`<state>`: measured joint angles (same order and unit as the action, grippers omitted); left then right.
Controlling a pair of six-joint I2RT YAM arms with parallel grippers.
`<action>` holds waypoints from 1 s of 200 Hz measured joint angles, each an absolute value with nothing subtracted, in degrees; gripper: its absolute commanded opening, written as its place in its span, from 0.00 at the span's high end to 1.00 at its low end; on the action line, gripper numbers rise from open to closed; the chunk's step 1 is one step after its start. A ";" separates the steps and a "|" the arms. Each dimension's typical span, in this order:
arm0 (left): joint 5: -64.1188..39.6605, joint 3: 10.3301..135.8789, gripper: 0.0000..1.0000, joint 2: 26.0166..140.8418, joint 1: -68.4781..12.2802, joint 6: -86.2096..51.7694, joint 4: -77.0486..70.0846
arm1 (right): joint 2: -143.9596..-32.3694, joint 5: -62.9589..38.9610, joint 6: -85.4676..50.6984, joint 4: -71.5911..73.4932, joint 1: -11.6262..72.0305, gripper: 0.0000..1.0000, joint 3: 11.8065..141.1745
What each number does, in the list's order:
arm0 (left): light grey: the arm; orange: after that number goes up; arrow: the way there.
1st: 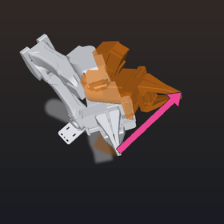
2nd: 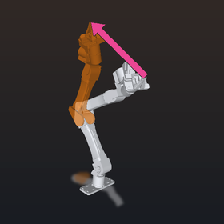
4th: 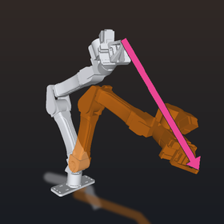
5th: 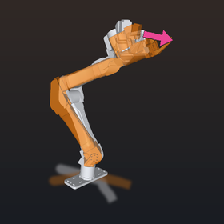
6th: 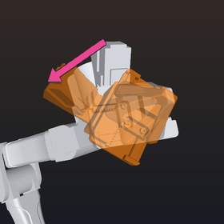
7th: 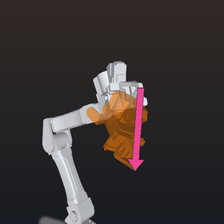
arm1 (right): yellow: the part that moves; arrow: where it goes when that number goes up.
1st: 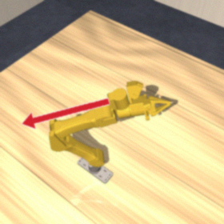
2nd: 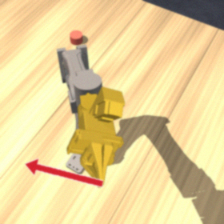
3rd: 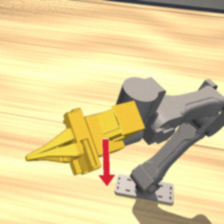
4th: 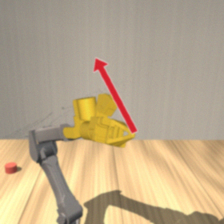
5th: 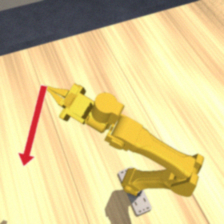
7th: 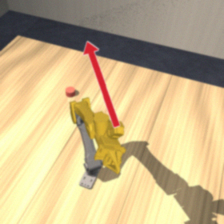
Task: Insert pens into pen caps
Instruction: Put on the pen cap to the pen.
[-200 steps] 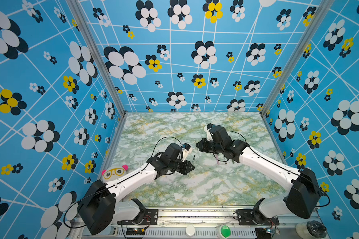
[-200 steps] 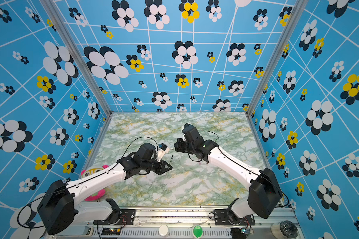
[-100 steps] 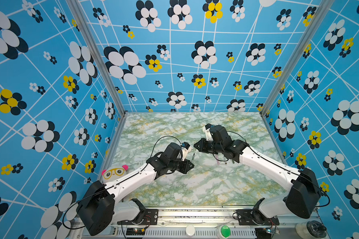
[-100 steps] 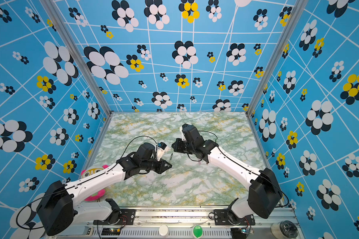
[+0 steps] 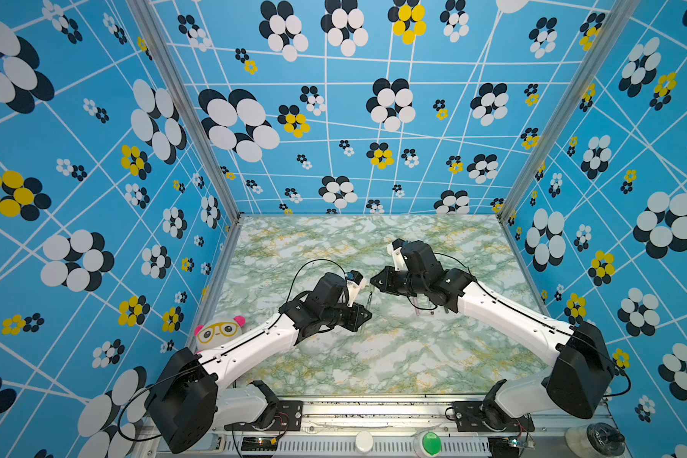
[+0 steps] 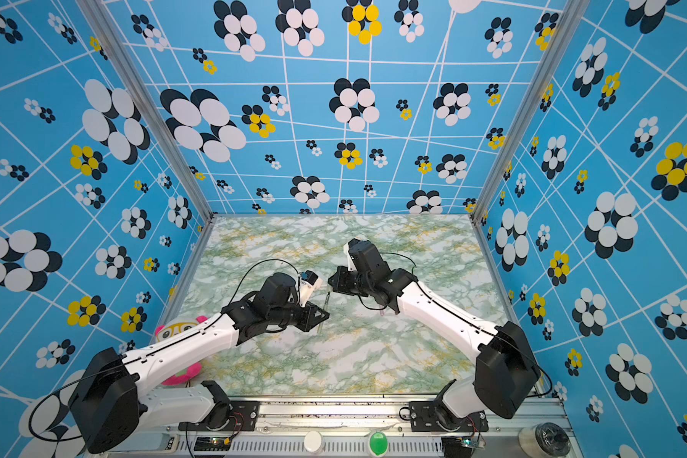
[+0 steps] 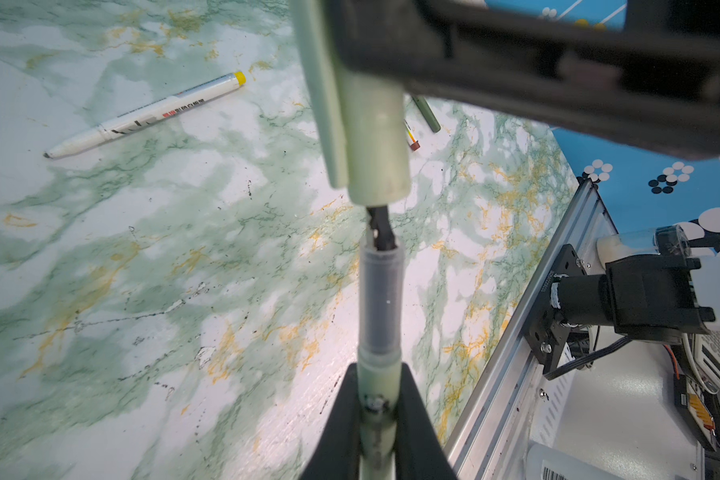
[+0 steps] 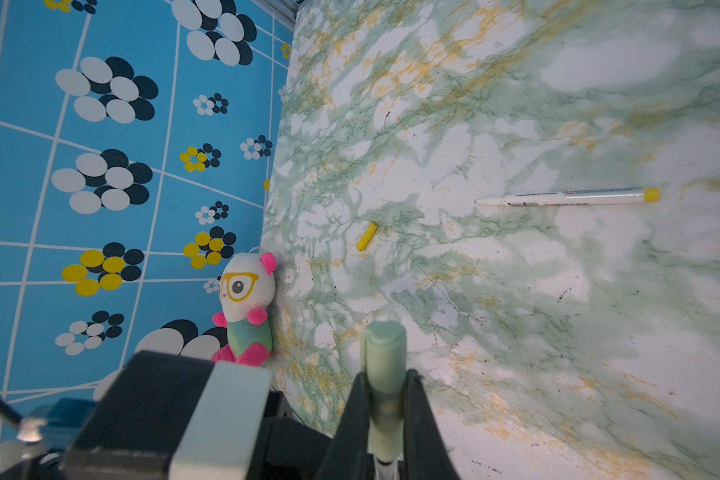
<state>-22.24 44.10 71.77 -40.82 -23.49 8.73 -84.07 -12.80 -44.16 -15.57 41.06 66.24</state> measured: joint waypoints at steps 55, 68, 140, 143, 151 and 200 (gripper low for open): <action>-21.15 43.94 1.00 71.77 -40.73 -24.43 7.38 | -84.14 -14.26 -44.40 -15.49 41.21 0.94 66.22; -20.95 43.88 1.00 71.77 -40.69 -24.51 7.25 | -84.25 -14.31 -44.40 -15.20 41.23 0.94 66.19; -20.10 42.89 1.00 70.35 -40.32 -25.02 7.25 | -84.60 -14.33 -44.05 -14.20 41.93 0.94 66.11; -20.12 42.83 1.00 70.28 -40.25 -25.02 7.27 | -84.60 -14.37 -43.88 -14.20 41.93 0.94 66.11; -20.12 42.81 1.00 70.19 -40.16 -24.97 7.31 | -84.60 -14.37 -43.57 -14.22 41.98 0.94 66.11; -20.03 42.81 1.00 70.15 -39.99 -23.90 7.70 | -84.62 -14.59 -41.30 -14.79 41.98 0.94 66.48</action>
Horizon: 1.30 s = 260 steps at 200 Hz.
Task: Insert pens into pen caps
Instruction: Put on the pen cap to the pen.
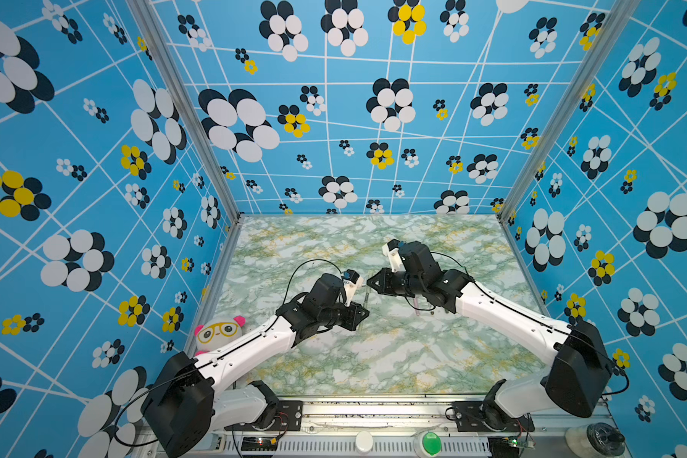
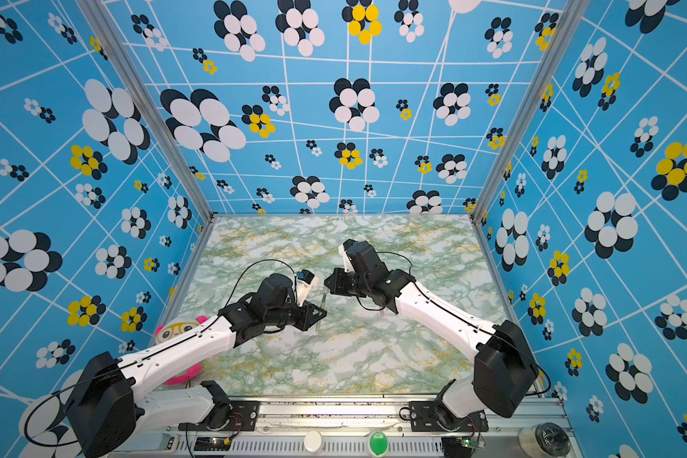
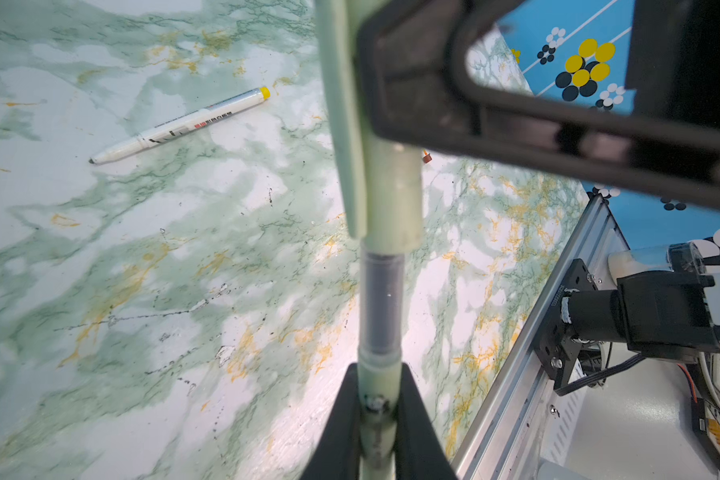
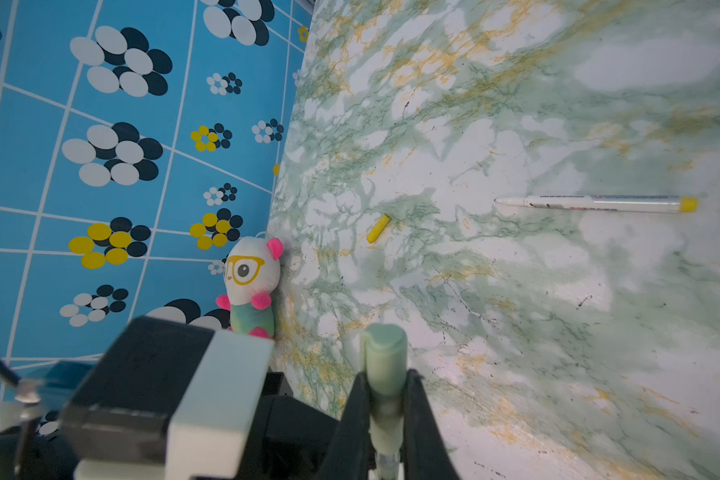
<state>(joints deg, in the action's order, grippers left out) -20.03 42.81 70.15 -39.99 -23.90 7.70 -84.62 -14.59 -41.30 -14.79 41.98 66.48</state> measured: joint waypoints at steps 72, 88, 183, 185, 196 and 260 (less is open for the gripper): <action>-19.18 42.83 1.00 69.71 -39.33 -22.92 8.64 | -85.47 -14.92 -40.66 -14.52 42.52 0.95 67.22; -18.98 42.83 1.00 69.32 -39.27 -22.85 8.97 | -85.47 -14.92 -40.62 -14.33 42.63 0.95 67.22; -17.96 42.48 1.00 68.12 -38.63 -23.09 7.64 | -85.47 -14.94 -42.24 -10.70 42.63 0.96 66.70; -17.93 42.48 1.00 68.12 -38.63 -23.09 7.64 | -85.47 -14.94 -42.24 -10.63 42.63 0.96 66.67; -17.93 42.48 1.00 68.12 -38.63 -23.07 7.51 | -85.47 -14.96 -42.19 -10.33 42.63 0.96 66.59; -17.43 42.04 1.00 66.85 -38.46 -22.68 5.63 | -85.43 -17.54 -39.18 -11.00 43.07 0.96 66.46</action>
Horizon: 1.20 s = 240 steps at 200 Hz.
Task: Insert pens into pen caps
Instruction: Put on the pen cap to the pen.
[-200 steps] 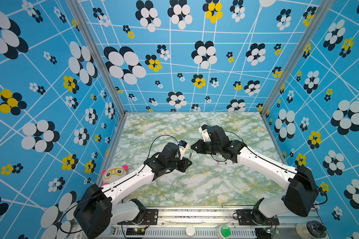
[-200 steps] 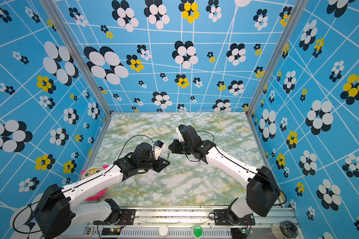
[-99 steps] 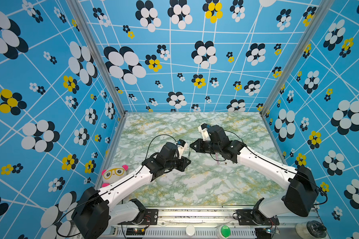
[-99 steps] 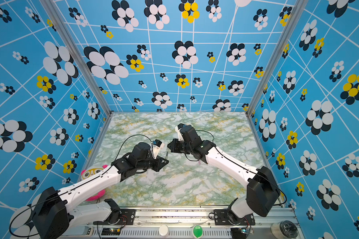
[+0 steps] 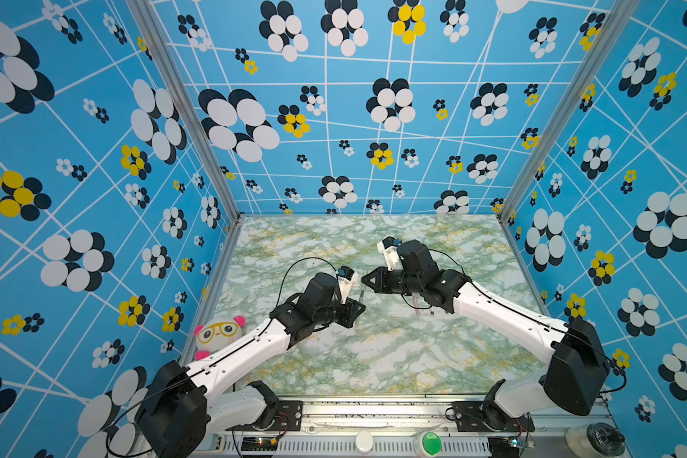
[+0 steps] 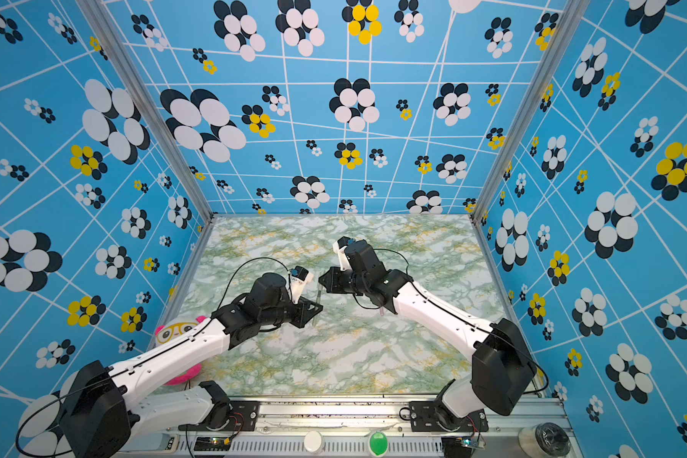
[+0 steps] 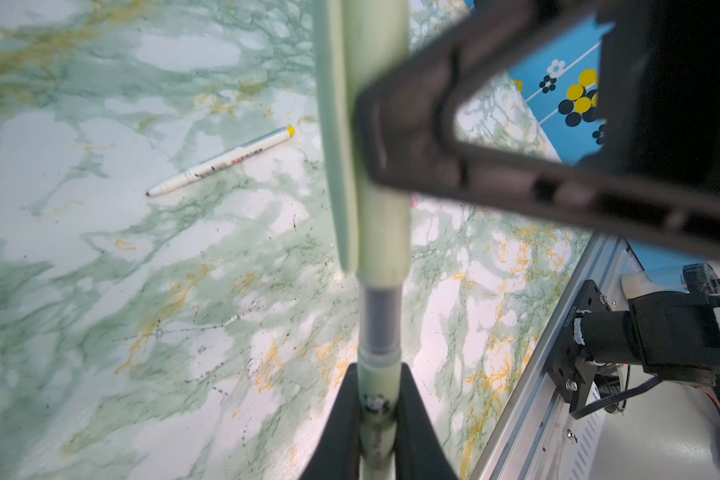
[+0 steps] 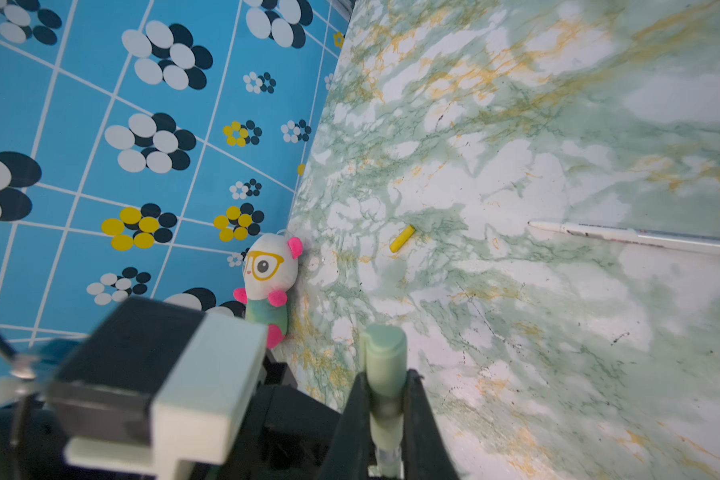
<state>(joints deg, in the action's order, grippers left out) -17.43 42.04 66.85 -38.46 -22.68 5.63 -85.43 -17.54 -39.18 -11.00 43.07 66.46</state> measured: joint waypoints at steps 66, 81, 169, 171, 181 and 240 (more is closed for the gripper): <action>-17.78 41.67 1.00 65.54 -37.80 -22.35 4.80 | -84.86 -18.74 -37.87 -11.31 43.48 0.97 66.46; -17.96 41.63 1.00 65.43 -37.65 -22.26 4.75 | -84.86 -18.79 -37.87 -11.16 43.48 0.97 66.46; -18.94 41.63 1.00 65.12 -35.77 -21.02 4.40 | -85.56 -18.68 -37.87 -8.14 43.72 0.99 65.98; -19.05 41.63 1.00 65.12 -35.66 -20.93 4.40 | -85.62 -18.68 -37.87 -8.03 43.77 0.99 65.98; -19.42 41.63 1.00 65.14 -35.27 -20.86 4.49 | -85.84 -18.55 -37.87 -7.55 43.86 0.99 65.91; -21.12 42.17 1.00 66.65 -33.23 -20.23 4.89 | -87.18 -17.12 -38.13 -3.77 44.47 1.00 64.73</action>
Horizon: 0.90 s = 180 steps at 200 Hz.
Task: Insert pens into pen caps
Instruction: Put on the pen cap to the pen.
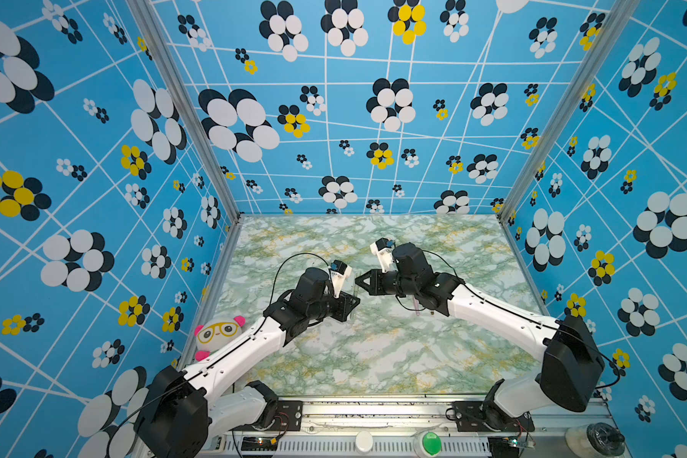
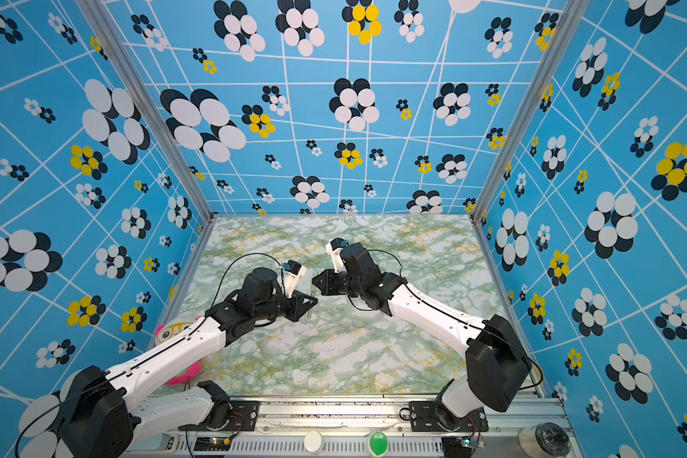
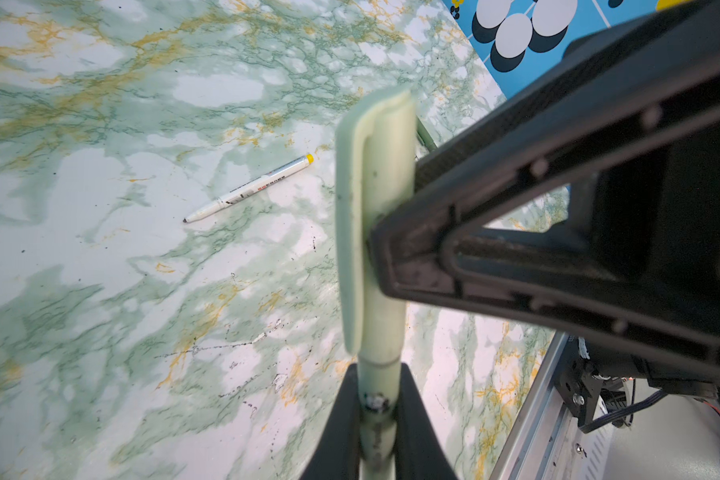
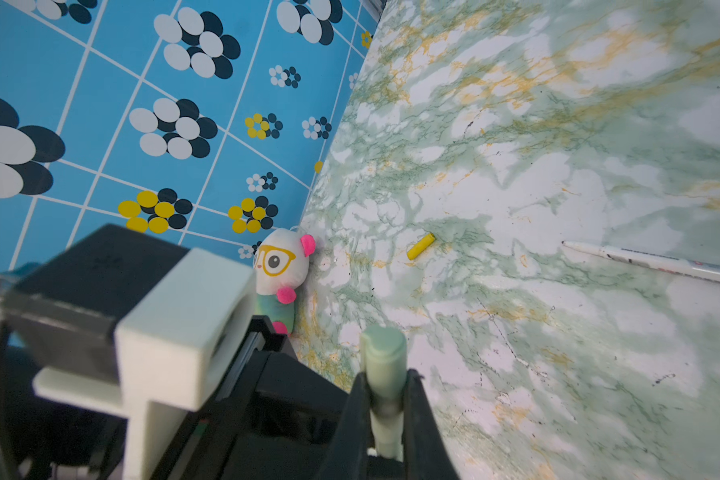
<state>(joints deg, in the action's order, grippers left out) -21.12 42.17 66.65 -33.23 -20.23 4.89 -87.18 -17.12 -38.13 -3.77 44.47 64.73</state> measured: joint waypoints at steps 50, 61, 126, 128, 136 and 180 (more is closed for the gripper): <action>-22.44 44.51 1.00 69.04 -31.68 -19.86 5.56 | -87.66 -15.51 -38.37 -0.05 44.51 0.99 63.55; -22.70 45.45 1.00 69.78 -31.46 -19.84 6.02 | -87.70 -14.87 -38.37 0.75 44.51 1.00 63.35; -23.35 48.12 1.00 71.83 -30.52 -19.62 7.51 | -87.83 -13.08 -38.59 4.38 44.51 1.00 62.19; -23.42 48.14 1.00 71.85 -30.48 -19.62 7.57 | -87.83 -13.08 -38.61 4.45 44.51 1.00 62.15; -23.66 48.23 1.00 71.96 -30.37 -19.53 7.77 | -87.83 -13.08 -38.76 4.82 44.51 0.99 61.91; -24.27 49.06 1.00 72.62 -30.09 -19.42 8.69 | -87.83 -12.64 -39.42 5.63 44.51 0.99 61.49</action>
<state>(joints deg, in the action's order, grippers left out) -24.27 49.06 72.62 -30.09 -19.42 8.69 -87.83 -12.64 -39.42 5.63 44.51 61.49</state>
